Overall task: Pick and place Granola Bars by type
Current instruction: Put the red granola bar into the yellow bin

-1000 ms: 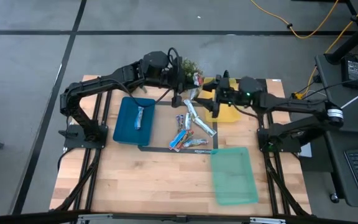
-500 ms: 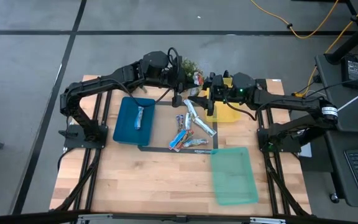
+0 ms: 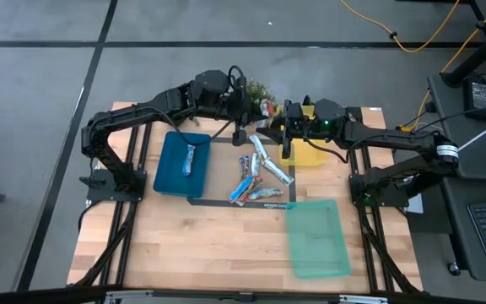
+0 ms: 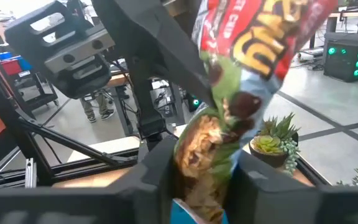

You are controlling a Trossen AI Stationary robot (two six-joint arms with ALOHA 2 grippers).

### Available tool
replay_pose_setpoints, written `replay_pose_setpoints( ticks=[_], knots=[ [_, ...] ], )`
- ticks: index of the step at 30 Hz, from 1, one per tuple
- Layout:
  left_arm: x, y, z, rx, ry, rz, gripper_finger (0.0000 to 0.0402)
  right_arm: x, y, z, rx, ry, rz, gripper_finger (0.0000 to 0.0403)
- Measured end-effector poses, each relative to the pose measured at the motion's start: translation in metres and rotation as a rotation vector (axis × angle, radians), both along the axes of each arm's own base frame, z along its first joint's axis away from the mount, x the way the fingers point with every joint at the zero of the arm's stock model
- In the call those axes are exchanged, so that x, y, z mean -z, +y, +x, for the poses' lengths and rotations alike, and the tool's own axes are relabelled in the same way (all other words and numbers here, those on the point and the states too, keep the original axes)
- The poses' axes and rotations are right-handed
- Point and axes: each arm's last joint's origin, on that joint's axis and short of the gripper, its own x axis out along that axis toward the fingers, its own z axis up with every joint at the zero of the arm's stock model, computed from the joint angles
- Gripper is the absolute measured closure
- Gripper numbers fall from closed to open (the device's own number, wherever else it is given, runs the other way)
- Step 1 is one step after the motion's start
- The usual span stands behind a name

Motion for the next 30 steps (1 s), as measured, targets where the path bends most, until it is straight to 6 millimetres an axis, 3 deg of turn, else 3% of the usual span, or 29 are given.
replay_pose_setpoints(
  ticks=[7,19,23,30],
  knots=[
    [0.000,0.001,0.000,-0.036,0.008,0.010,0.0369,-0.005,0.001,-0.005,0.003,-0.013,-0.026,0.0337],
    [-0.010,-0.002,-0.025,-0.155,0.069,0.041,0.0254,-0.008,0.001,-0.019,0.030,0.044,-0.029,0.0341],
    [-0.011,-0.003,-0.035,-0.216,0.118,0.056,0.0236,-0.011,-0.002,-0.037,0.087,0.115,-0.027,0.0340],
    [-0.008,-0.003,-0.036,-0.242,0.138,0.020,0.0235,-0.019,-0.001,-0.088,0.210,0.231,0.027,0.0342]
  ],
)
